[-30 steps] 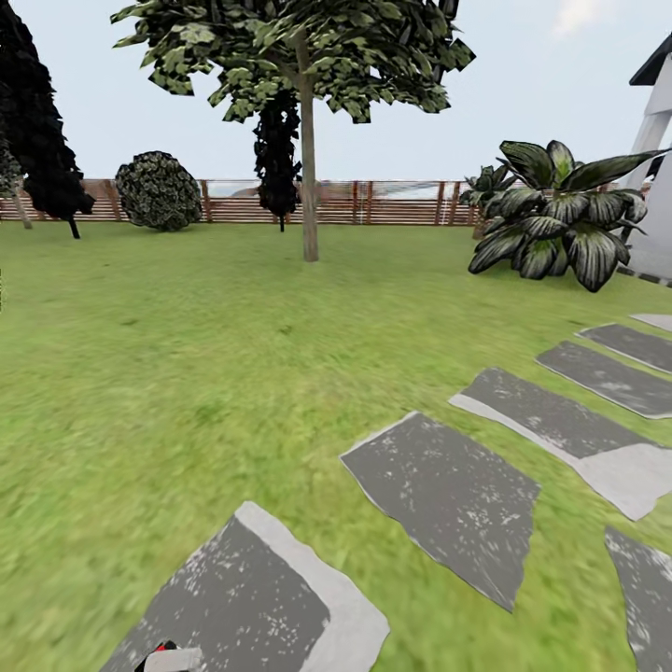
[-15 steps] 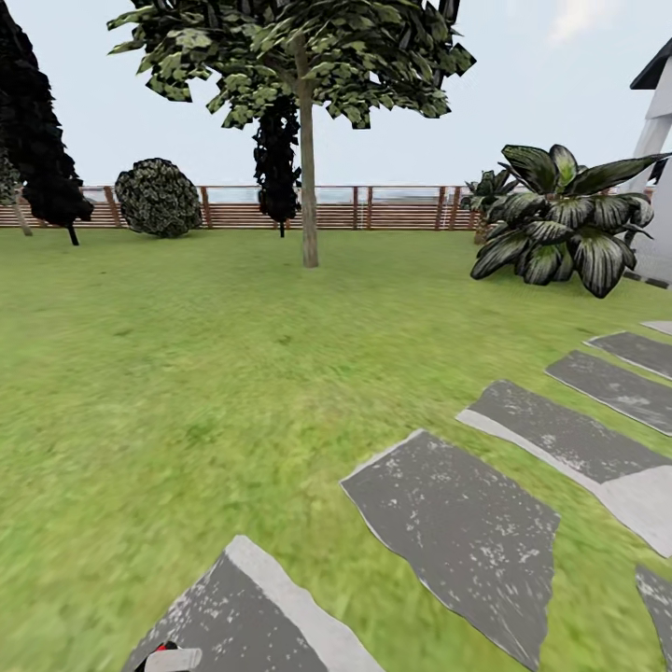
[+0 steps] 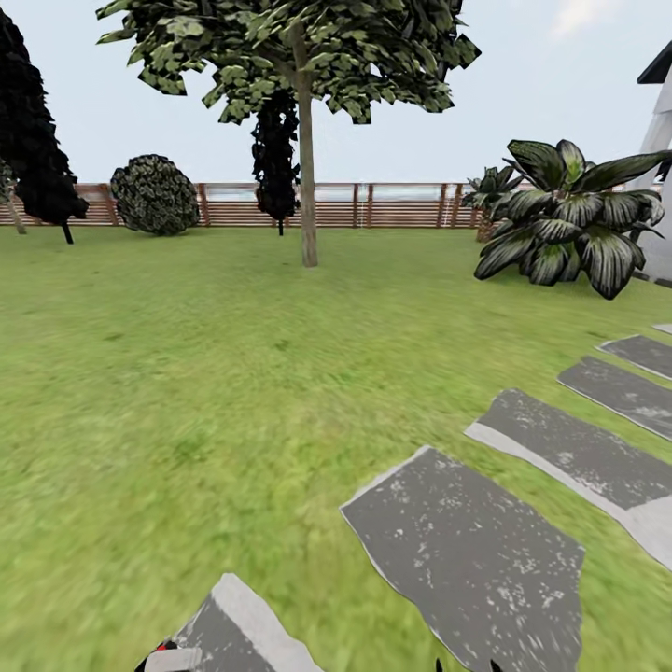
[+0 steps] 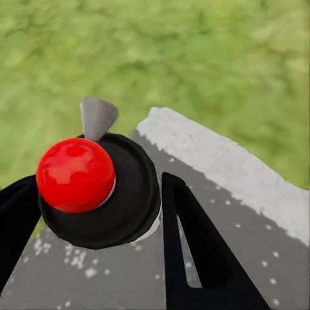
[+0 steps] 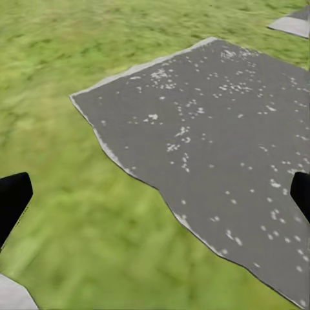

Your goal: In the garden, pick up the pesticide atomizer on the floor and spray pesticide onto both trees until each tree trunk is fully covered.

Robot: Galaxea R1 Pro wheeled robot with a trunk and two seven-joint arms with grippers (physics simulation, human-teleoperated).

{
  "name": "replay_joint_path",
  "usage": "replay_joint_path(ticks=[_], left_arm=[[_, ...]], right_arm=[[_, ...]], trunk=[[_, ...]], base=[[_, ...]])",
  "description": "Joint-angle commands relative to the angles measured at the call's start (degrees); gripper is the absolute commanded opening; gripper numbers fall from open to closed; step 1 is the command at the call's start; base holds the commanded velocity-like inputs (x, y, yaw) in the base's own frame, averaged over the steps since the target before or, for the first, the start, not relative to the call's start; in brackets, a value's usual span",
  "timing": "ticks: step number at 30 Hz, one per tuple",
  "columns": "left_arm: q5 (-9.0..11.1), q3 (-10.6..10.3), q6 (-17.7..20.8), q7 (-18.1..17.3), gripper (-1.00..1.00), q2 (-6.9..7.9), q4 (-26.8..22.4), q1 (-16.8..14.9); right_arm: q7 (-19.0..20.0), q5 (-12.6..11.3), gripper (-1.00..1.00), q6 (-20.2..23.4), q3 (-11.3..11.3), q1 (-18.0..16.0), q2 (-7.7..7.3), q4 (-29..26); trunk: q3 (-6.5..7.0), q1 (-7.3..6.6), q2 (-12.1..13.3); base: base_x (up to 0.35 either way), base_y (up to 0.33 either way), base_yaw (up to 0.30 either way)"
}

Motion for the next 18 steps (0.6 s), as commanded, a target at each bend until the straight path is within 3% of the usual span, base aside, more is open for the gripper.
replay_joint_path(ticks=[1, 18], left_arm=[[0.0, 0.0, 0.0, 0.0, -1.00, 0.00, 0.0, 0.0], [0.0, 0.0, 0.0, 0.1, -1.00, -0.35, 0.4, 0.0]], right_arm=[[0.0, 0.0, 1.00, -0.1, 0.0, 0.0, -0.02, -0.1], [0.5, 0.4, 1.00, -0.2, 0.2, 0.0, -0.34, -2.1]], trunk=[[0.00, 0.00, 0.0], [0.00, 0.00, 0.0]], base=[[0.340, 0.000, 0.000], [0.340, 0.000, 0.000]])
